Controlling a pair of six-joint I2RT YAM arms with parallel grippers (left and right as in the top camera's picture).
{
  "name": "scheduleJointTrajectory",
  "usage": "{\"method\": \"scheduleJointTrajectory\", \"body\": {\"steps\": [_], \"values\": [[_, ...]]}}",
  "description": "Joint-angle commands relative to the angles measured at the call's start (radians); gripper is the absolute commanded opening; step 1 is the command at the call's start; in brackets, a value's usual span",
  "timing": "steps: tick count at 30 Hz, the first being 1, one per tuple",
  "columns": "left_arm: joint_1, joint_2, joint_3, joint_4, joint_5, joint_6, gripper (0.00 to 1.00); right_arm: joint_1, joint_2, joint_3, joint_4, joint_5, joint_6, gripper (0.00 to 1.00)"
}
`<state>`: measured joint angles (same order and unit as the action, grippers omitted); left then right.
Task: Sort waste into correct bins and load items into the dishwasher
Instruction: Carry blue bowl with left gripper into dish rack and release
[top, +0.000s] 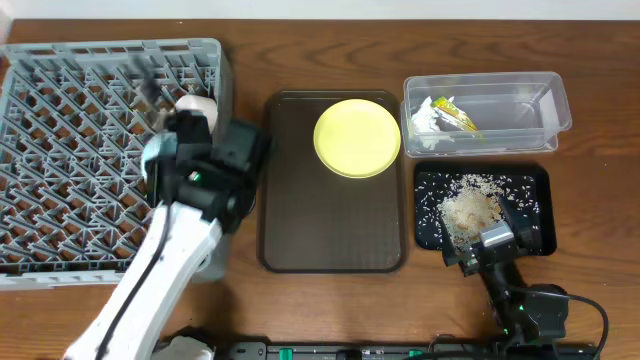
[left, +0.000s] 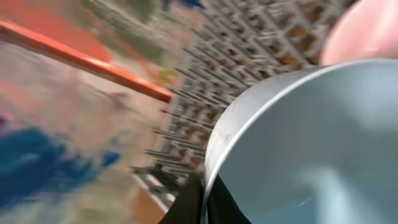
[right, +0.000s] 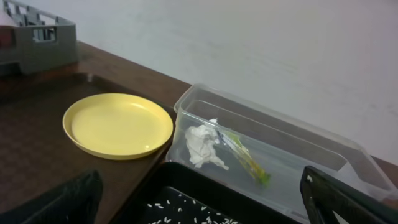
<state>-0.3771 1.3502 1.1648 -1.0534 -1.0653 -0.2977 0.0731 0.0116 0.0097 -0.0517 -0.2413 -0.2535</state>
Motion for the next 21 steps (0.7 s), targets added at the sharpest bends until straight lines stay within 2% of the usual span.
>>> {"method": "scheduleJointTrajectory", "body": {"steps": [1, 8, 21], "values": [[0.034, 0.095, -0.018, 0.019, -0.153, 0.043, 0.06, -0.008, -0.006, -0.005, 0.0, 0.005, 0.013, 0.99], [0.065, 0.278, -0.018, 0.02, -0.33, 0.042, 0.06, -0.008, -0.006, -0.005, 0.0, 0.005, 0.013, 0.99], [0.114, 0.345, -0.047, 0.023, -0.3, -0.044, 0.06, -0.008, -0.006, -0.005, 0.0, 0.005, 0.013, 0.99]]}}
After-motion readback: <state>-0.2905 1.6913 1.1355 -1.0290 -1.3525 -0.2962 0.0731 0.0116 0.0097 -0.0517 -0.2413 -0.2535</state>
